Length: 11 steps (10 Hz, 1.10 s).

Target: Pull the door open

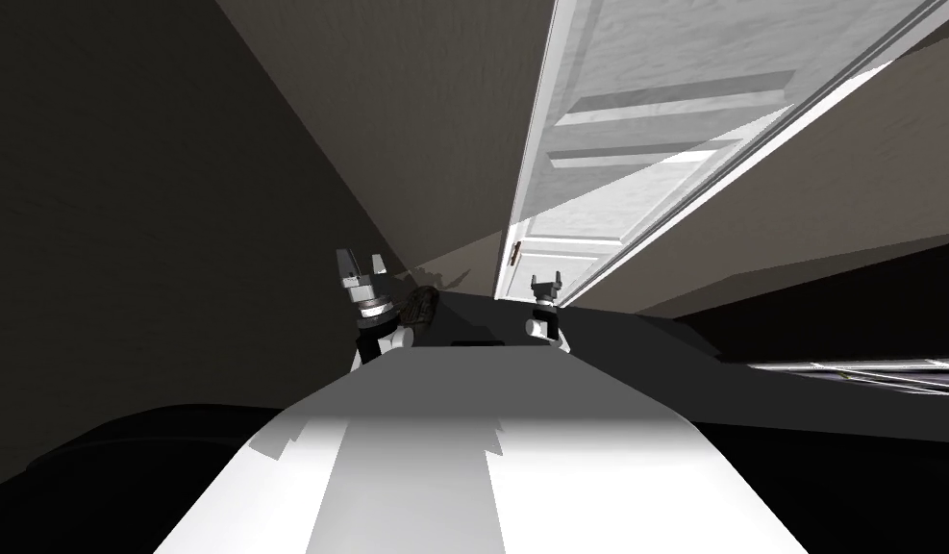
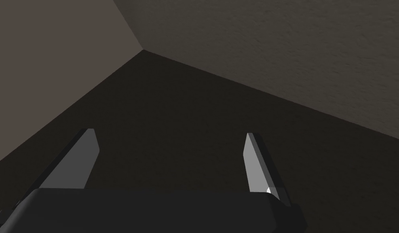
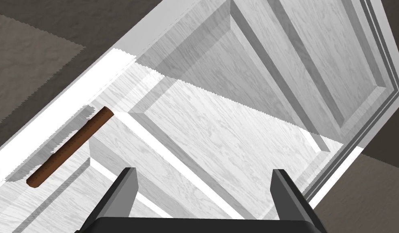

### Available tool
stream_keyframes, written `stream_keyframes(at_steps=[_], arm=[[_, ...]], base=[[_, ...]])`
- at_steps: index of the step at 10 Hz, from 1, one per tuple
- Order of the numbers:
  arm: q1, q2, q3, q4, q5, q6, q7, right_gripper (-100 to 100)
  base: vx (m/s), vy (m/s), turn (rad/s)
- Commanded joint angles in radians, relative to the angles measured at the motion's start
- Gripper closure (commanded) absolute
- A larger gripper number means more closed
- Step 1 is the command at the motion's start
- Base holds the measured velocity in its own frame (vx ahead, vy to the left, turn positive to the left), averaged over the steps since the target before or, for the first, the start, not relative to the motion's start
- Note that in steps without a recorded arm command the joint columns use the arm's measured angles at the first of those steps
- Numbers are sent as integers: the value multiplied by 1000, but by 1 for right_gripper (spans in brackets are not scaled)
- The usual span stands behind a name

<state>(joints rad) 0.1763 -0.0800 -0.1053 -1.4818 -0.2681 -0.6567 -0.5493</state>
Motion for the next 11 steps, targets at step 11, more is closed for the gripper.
stream_keyframes(at_steps=[11], arm=[[-125,-11,-51,339,-145,-84,-263,-100]], base=[[53,-61,165]])
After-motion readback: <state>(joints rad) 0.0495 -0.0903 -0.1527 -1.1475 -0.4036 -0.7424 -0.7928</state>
